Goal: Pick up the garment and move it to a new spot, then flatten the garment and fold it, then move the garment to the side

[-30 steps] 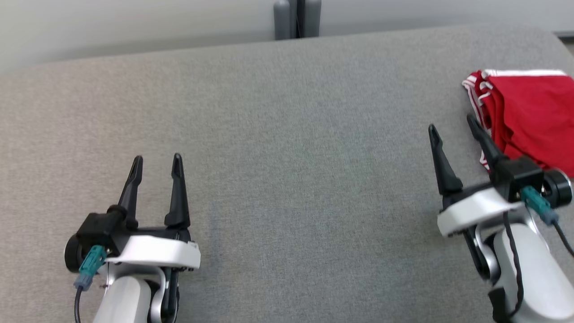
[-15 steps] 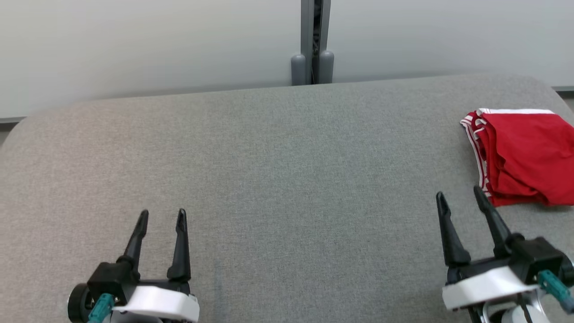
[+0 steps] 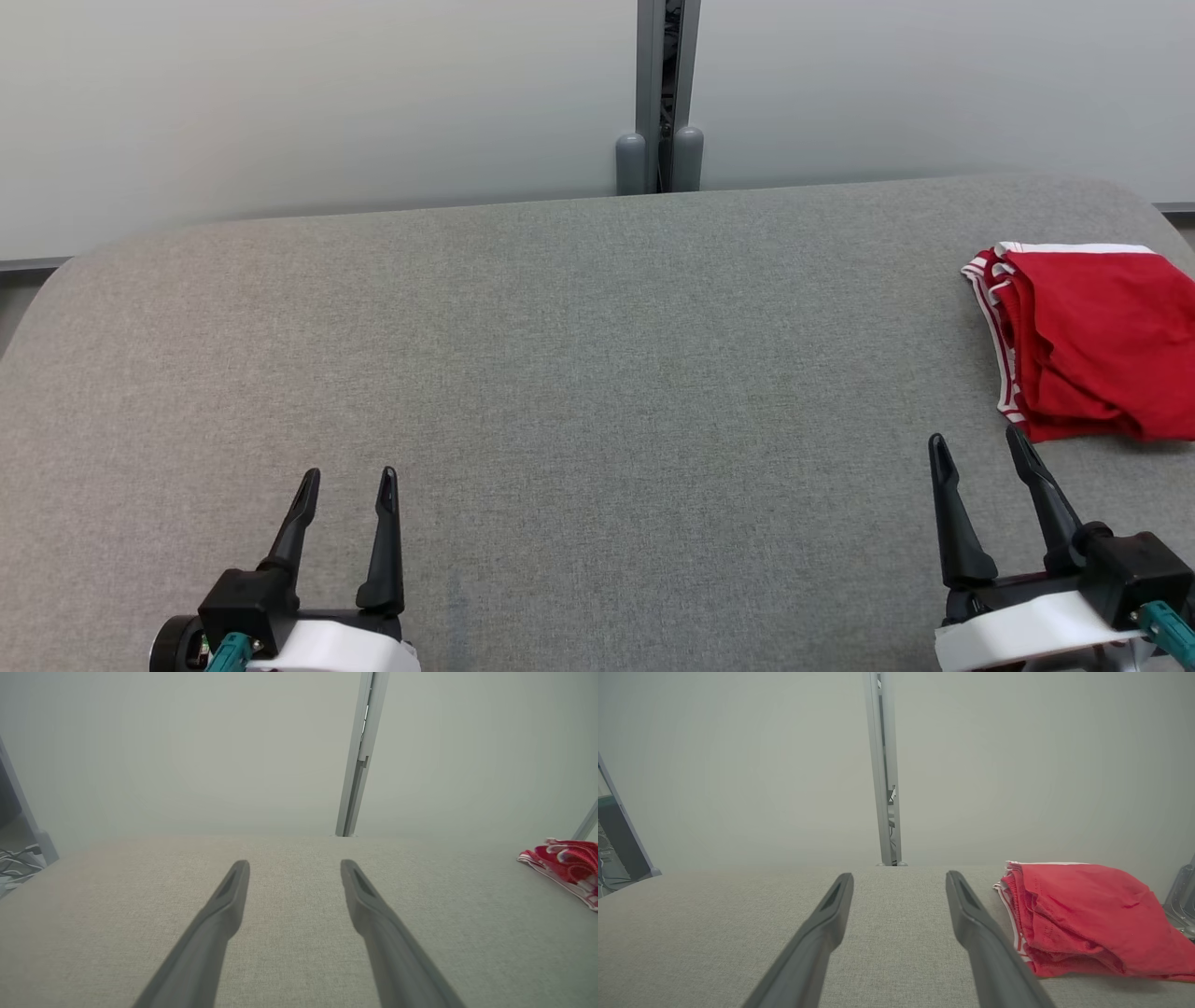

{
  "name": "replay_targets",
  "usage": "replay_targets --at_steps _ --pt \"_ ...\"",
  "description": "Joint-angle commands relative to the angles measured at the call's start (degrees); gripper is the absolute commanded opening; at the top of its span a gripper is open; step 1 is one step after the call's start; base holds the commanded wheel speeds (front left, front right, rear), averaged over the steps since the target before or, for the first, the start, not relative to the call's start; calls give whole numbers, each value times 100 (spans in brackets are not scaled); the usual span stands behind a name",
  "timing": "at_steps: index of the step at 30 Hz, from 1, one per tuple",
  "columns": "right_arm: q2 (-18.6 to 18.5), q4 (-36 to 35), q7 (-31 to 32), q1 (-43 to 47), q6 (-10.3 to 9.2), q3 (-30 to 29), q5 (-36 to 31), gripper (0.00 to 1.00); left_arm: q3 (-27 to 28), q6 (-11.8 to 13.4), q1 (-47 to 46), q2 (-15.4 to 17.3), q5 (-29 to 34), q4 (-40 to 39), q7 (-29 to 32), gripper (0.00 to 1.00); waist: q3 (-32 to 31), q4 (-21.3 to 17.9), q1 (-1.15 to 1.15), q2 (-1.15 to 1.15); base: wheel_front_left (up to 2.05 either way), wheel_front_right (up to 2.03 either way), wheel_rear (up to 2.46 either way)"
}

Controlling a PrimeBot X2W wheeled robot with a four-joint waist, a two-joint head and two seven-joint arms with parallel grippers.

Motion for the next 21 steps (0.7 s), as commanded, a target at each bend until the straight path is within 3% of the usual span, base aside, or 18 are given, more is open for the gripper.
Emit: replay_targets --at_steps 1,3,4,8,21 --pt "-6 -31 -31 35 3 -28 -38 100 4 28 20 17 25 -13 -16 100 -14 2 0 0 0 0 0" --pt "-4 -34 -30 50 3 -43 -54 100 22 62 12 18 84 -53 -17 100 -29 6 0 0 0 0 0" --pt "7 12 1 16 0 -20 1 0 2 35 3 -3 37 -19 1 0 -28 6 0 0 0 0 0" --pt "48 216 31 132 0 16 34 0 -23 32 132 -34 -6 191 39 0 -31 6 0 0 0 0 0" --pt "-54 284 359 27 0 -87 1591 0 102 -91 38 2 -1437 116 304 0 -47 22 0 0 0 0 0"
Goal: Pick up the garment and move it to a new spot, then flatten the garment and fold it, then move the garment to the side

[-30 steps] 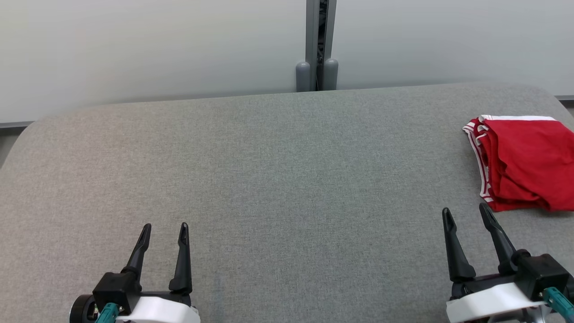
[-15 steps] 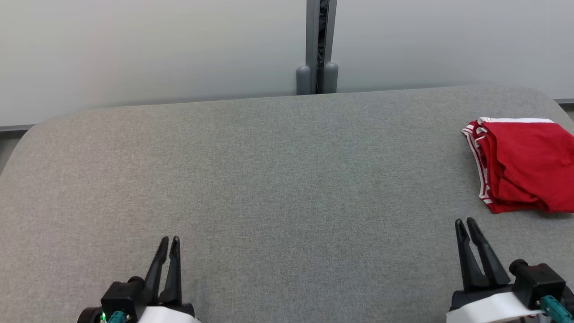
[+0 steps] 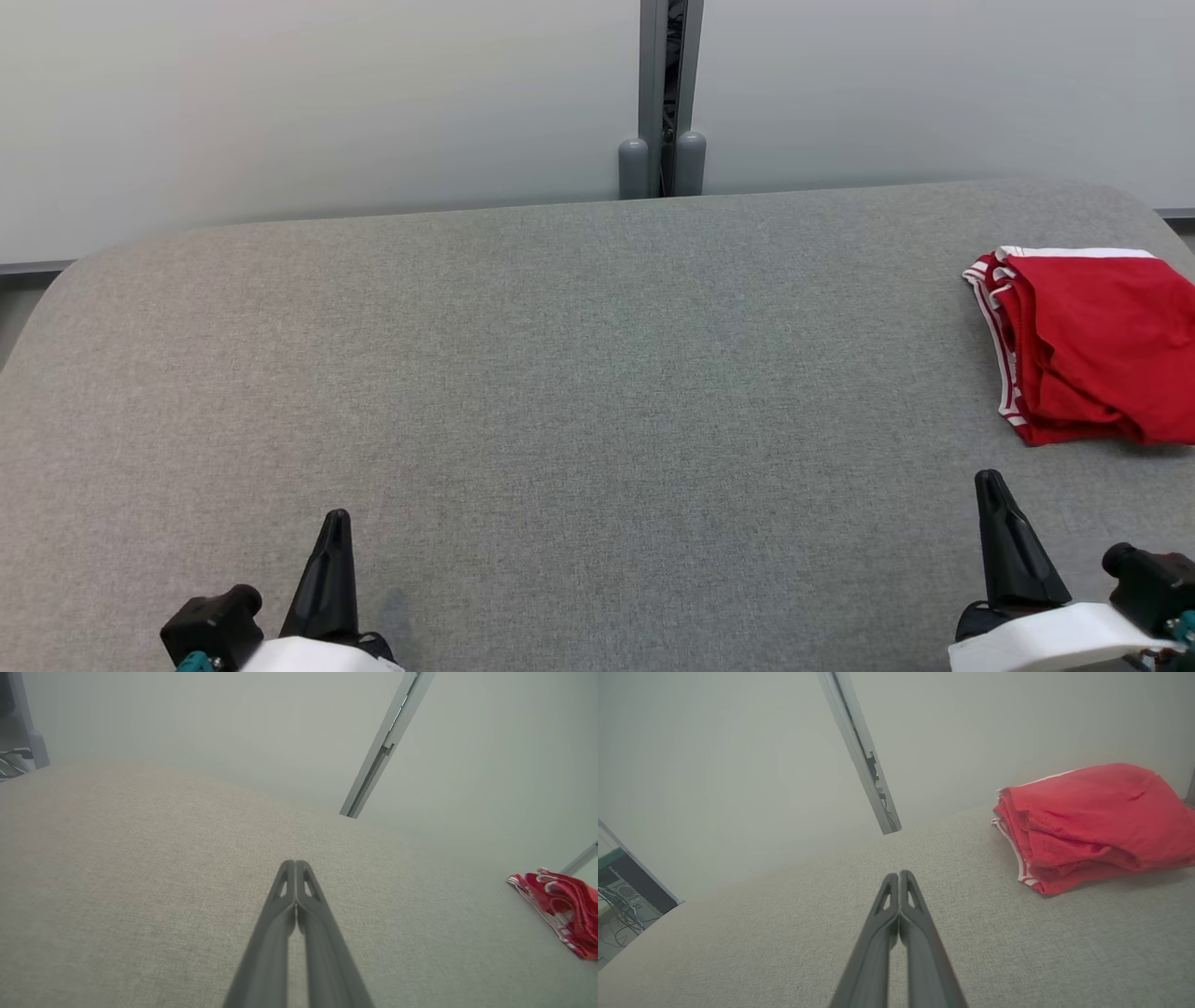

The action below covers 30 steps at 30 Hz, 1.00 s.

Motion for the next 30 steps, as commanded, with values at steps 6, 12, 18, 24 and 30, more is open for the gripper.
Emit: replay_targets --at_steps 6,12,18,24,30 --pt "-102 -33 162 -178 0 -64 761 0 93 -83 -199 47 -700 -132 118 0 -8 7 0 0 0 0 0" --pt "-143 -5 288 -218 0 -104 1359 0 143 -134 -237 59 -1251 -155 221 0 -15 14 0 0 0 0 0" --pt "-179 21 404 -254 0 -141 1918 0 190 -182 -269 71 -1761 -177 319 0 -23 21 0 0 0 0 0" --pt "-213 45 516 -293 0 -173 2440 0 234 -231 -307 82 -2240 -198 409 0 -31 29 0 0 0 0 0" --pt "-247 68 616 -325 0 -203 2930 0 276 -271 -340 91 -2690 -217 495 0 -38 36 0 0 0 0 0"
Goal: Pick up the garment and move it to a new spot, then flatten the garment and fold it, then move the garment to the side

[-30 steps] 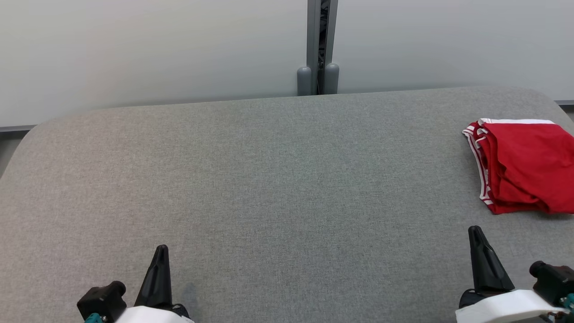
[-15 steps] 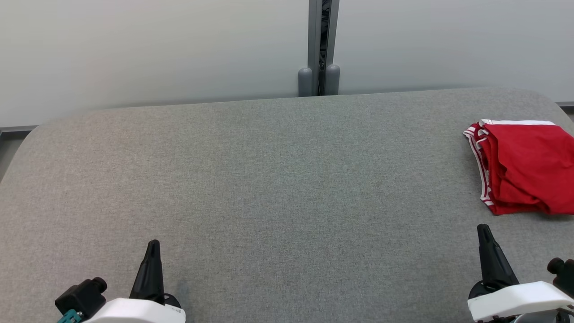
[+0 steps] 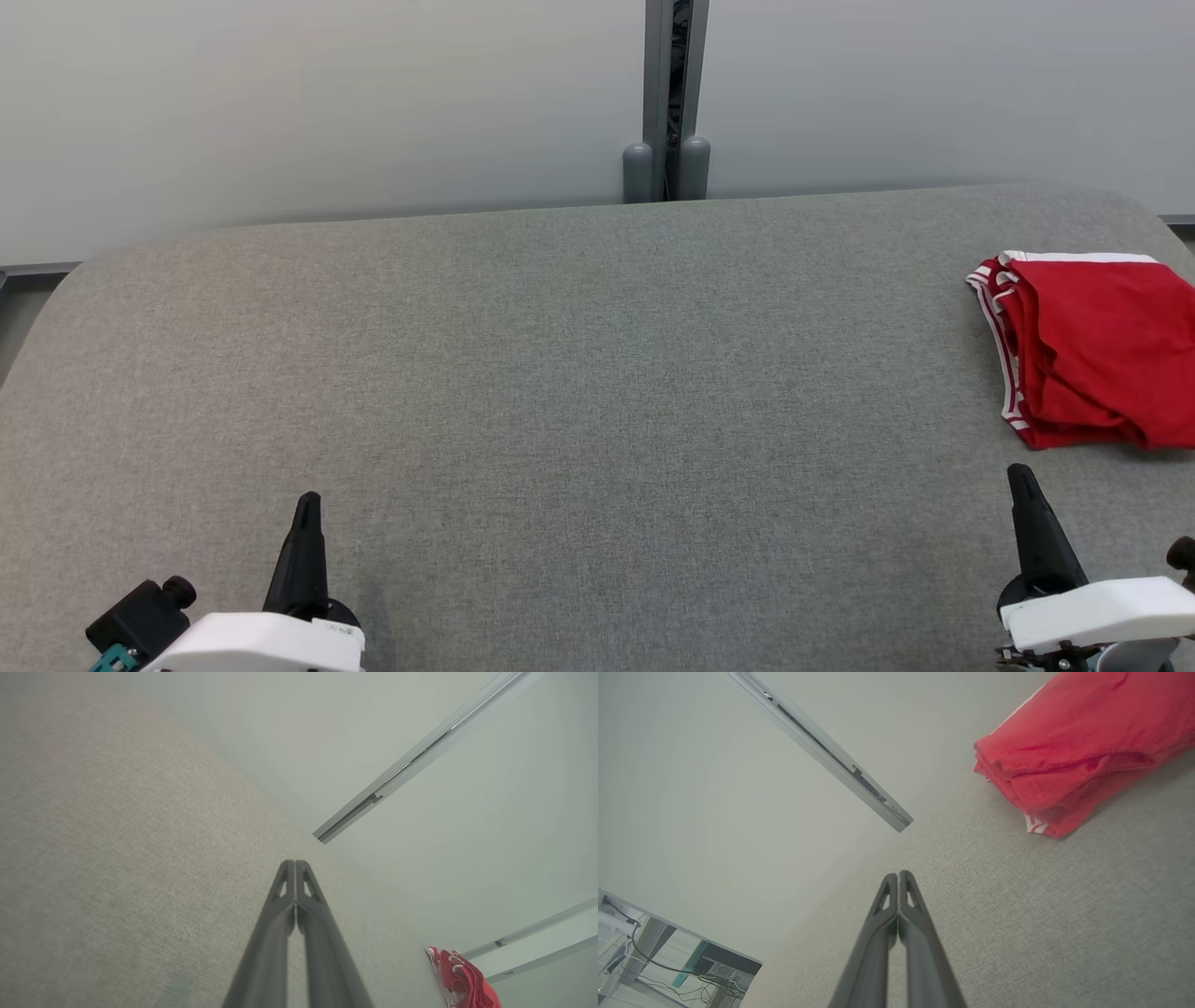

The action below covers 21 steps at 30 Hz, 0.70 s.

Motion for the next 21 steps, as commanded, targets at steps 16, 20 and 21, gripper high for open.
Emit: replay_targets --at_steps 16,20,21 --pt "-143 4 269 -204 2 -98 1235 0 135 -140 -238 66 -1135 -129 212 0 -19 18 0 0 0 0 0" --pt "-162 18 328 -222 2 -116 1503 0 159 -159 -260 70 -1377 -141 258 0 -25 23 0 0 0 0 0" --pt "-166 21 340 -227 2 -121 1569 0 165 -166 -265 71 -1438 -144 274 0 -26 24 0 0 0 0 0"
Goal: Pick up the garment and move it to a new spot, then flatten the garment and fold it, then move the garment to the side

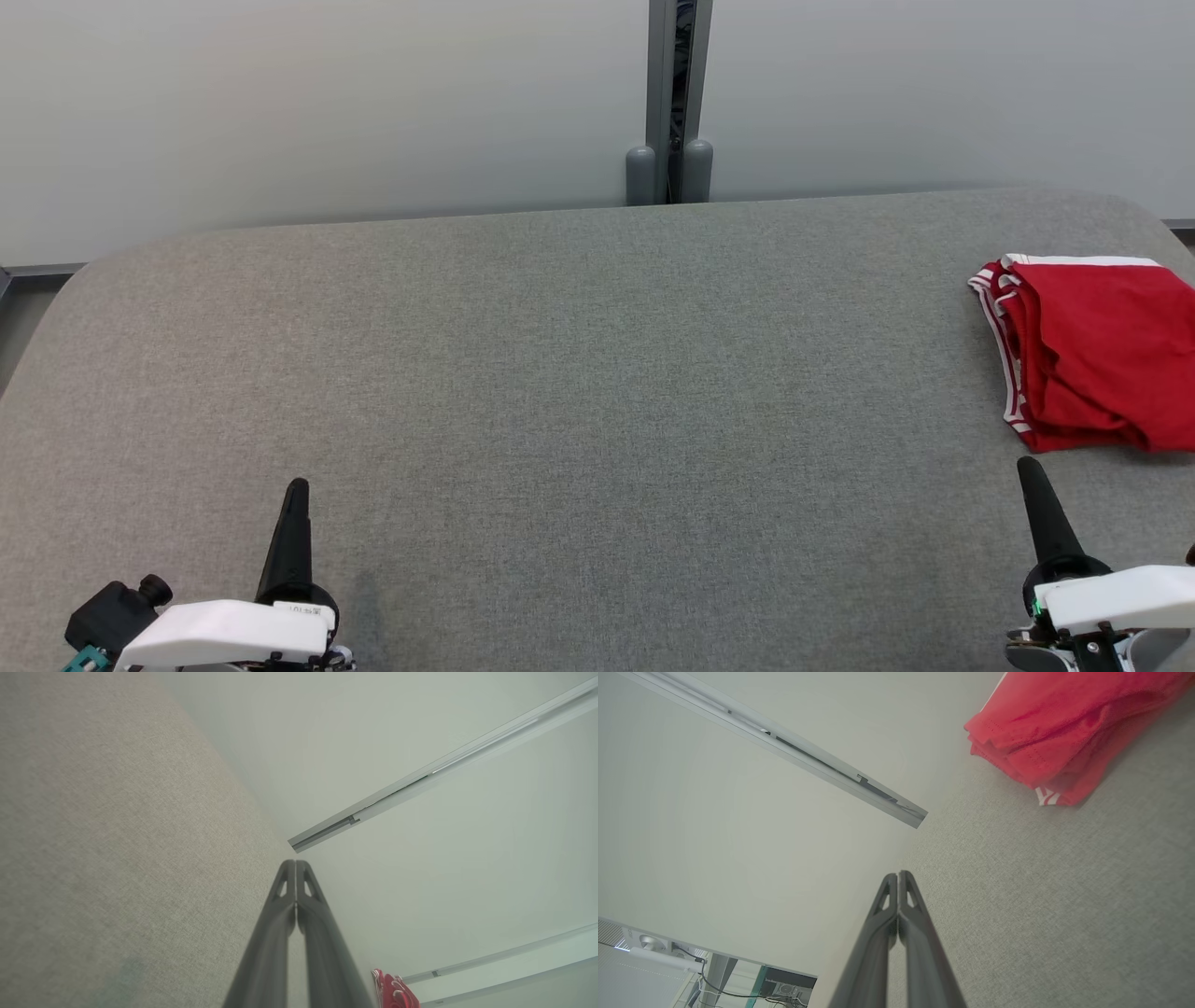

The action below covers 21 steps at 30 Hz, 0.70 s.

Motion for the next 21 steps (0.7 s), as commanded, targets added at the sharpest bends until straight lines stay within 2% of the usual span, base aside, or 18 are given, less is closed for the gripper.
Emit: replay_targets --at_steps 1,21 --pt "-76 -19 52 -120 2 -43 187 0 47 -46 -167 50 -171 -76 34 0 -2 2 0 0 0 0 0" --pt "-154 35 299 -197 2 -112 1380 0 158 -147 -229 68 -1254 -120 255 0 -27 26 0 0 0 0 0"
